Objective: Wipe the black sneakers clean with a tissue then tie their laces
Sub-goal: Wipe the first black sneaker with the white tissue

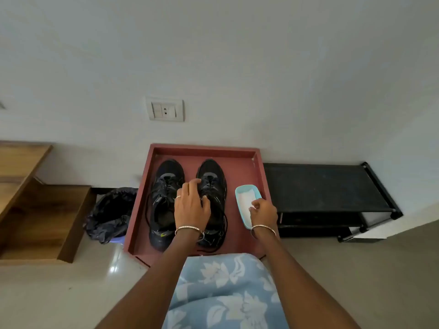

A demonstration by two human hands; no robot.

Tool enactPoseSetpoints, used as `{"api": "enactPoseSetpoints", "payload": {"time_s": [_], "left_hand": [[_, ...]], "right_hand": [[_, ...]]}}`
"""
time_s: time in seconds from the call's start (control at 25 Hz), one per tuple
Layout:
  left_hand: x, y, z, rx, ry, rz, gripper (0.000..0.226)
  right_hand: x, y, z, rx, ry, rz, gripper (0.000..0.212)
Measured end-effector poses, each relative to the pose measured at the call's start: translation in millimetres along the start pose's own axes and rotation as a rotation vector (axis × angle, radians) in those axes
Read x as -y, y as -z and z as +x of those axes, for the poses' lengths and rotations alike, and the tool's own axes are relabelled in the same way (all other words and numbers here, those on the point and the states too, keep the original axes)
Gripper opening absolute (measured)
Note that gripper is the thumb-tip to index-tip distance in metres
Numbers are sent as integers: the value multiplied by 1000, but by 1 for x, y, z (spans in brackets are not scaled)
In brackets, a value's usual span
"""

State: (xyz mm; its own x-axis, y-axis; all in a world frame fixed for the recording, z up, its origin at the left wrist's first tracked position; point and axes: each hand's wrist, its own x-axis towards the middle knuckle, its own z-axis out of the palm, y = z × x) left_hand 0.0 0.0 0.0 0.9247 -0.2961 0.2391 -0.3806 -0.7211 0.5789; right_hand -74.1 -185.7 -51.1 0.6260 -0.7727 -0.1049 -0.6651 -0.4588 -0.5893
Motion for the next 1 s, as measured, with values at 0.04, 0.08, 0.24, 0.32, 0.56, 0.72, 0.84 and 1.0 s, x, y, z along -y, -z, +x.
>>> {"api": "enactPoseSetpoints", "payload": {"time_s": [0.04,0.08,0.24,0.32,0.56,0.72,0.84,1.0], "left_hand": [[4,-8,3,18,61,-87,30],[6,-14,7,16,125,-144,22],[6,-21,8,107,399,-290,10],[7,-25,10,228,578,-390,13],[3,-25,28,328,1209,-1007,25],[-11,-12,33,483,1373,-1302,54],[-15,-23,28,434,1372,-1404,51],[-27,-42,31,303,1364,-1431,32]], "right_hand": [[-2,-8,8,47,-19,-41,33],[-3,-15,14,74,-25,-88,37],[-8,-34,29,86,29,-320,33],[-10,-42,34,64,39,-396,29],[-12,-50,37,59,-8,-322,19],[0,-26,29,-69,22,-5,17],[9,8,11,-214,-76,371,4],[-1,38,-11,-171,-296,878,20]]}}
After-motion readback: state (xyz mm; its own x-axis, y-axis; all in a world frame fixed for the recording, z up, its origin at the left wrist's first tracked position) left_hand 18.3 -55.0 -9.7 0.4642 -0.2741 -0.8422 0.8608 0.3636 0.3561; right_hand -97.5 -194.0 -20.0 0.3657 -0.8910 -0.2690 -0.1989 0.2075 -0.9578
